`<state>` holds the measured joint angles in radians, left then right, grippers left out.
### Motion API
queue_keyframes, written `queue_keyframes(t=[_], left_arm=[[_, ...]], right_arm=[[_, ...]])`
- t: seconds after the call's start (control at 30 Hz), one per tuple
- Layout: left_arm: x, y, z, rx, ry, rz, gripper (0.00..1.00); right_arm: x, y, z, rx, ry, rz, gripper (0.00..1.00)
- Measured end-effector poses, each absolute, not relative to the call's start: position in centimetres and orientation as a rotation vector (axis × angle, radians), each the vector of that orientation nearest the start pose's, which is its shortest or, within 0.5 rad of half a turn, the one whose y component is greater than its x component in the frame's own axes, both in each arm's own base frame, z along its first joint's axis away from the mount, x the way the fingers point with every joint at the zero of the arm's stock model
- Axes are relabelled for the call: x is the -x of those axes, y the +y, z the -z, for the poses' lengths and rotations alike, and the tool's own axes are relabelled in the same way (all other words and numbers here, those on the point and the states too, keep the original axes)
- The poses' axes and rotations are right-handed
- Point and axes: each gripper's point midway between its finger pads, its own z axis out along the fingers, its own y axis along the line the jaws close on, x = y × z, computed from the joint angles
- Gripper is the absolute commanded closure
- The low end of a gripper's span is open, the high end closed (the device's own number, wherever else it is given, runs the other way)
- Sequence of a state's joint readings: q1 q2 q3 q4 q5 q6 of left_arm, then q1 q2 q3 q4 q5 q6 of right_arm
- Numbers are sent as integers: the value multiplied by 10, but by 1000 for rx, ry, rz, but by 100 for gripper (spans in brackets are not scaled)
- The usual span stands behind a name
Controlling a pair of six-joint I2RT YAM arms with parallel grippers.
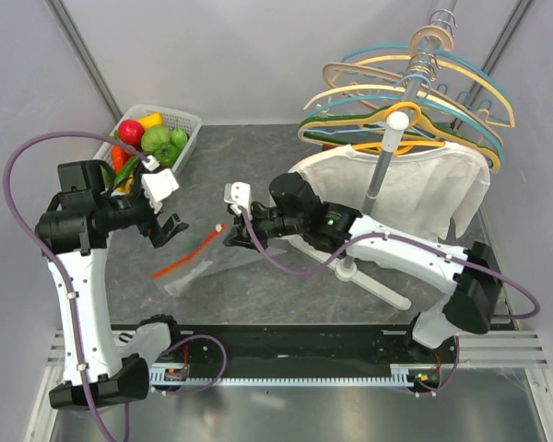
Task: Place the food in the zip-top bag and seal the zipper
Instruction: Pick up the zipper food storage bag at the center of the board.
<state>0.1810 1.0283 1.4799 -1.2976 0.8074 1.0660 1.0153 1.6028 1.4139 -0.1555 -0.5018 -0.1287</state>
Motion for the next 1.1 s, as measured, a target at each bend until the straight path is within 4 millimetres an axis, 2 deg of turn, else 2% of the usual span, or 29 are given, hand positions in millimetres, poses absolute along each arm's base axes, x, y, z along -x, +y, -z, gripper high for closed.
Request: queue_keyframes(t=[0.1,0.23,0.4,0.63,0.8,0.9,0.93,1.0,1.03,1.07,1.1], left_arm=[[-218,-70,-330,-1195,1736,291,0],[-209,-81,-325,-1227,1728,340,1],[-197,-96,-303,-1290,1745,433,2],[-177,-107,-270,-1351,1775,531,4],[-175,-111,-244,-1378,1814,626,9],[-177,-113,-229,-1393,1834,675,26],[-175,-112,-223,-1403,1839,685,43],[-172,-112,-215,-1418,1841,691,59],[-169,-111,-212,-1428,1841,686,81],[-167,-110,-208,-1432,1844,676,91],[-163,-108,-206,-1432,1850,664,96]], right_arm=[[-179,436,-269,1418,1431,-1011,100],[-175,426,-269,1463,1346,-936,100],[-170,417,-265,1527,1211,-795,100],[-177,409,-270,1503,1069,-678,100],[-173,410,-279,1518,947,-642,100],[-171,412,-284,1527,889,-615,100],[-170,411,-285,1530,873,-604,100],[-169,410,-287,1535,850,-584,100],[-169,410,-288,1537,839,-574,100],[-168,409,-288,1536,836,-567,100],[-168,407,-288,1536,833,-558,100]])
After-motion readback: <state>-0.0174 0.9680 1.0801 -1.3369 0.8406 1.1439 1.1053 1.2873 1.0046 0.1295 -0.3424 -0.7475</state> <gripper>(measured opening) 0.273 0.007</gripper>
